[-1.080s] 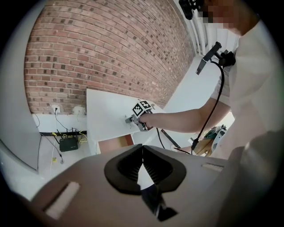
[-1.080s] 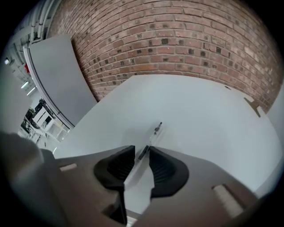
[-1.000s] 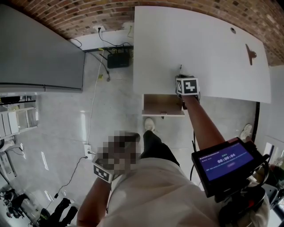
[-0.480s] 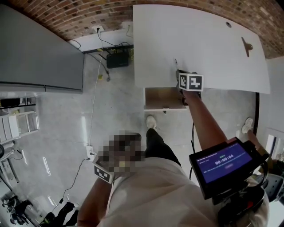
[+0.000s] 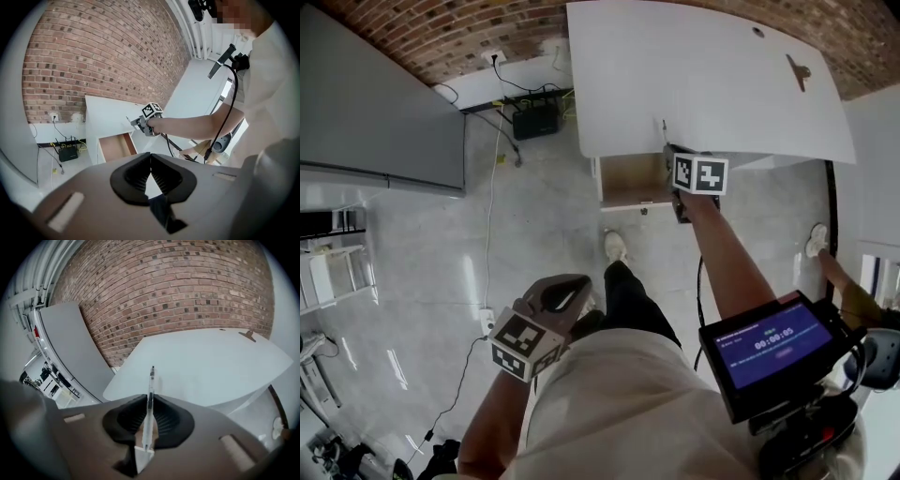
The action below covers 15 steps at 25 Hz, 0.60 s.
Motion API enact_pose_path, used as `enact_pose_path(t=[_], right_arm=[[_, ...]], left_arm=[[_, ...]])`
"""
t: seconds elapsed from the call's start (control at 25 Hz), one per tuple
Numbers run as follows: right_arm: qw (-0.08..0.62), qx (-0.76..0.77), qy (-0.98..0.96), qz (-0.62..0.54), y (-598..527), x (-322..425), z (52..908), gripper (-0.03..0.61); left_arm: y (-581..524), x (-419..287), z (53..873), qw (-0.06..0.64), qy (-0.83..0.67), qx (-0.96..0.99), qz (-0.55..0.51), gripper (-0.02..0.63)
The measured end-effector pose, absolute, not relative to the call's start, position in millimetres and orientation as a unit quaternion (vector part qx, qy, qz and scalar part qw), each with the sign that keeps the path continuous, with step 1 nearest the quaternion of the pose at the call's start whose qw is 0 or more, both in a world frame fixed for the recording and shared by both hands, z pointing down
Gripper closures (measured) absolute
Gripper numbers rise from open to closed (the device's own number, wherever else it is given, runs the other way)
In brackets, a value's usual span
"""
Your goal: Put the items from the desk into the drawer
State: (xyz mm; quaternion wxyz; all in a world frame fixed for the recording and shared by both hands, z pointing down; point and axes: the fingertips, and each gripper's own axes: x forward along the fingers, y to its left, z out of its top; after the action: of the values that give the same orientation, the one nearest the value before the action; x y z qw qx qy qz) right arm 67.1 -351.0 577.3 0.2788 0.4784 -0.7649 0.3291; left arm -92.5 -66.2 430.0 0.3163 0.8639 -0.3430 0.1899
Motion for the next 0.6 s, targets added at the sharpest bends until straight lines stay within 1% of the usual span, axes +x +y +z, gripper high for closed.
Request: enact_pose_path(t=[0.28, 0.6], right_arm=[[0.274, 0.482, -0.758, 0.344, -278.2, 70.1, 590.7, 0.534], [0.287, 0.472, -0.748, 0.368, -229.4, 64.9, 637.7, 0.534]], left_arm=[[-13.5, -96.6, 434.2, 0.312, -0.336, 0.868, 0.190, 0.604], [19.3, -97.3, 449.7, 0.323, -0.330, 0.865, 0.195, 0.604]])
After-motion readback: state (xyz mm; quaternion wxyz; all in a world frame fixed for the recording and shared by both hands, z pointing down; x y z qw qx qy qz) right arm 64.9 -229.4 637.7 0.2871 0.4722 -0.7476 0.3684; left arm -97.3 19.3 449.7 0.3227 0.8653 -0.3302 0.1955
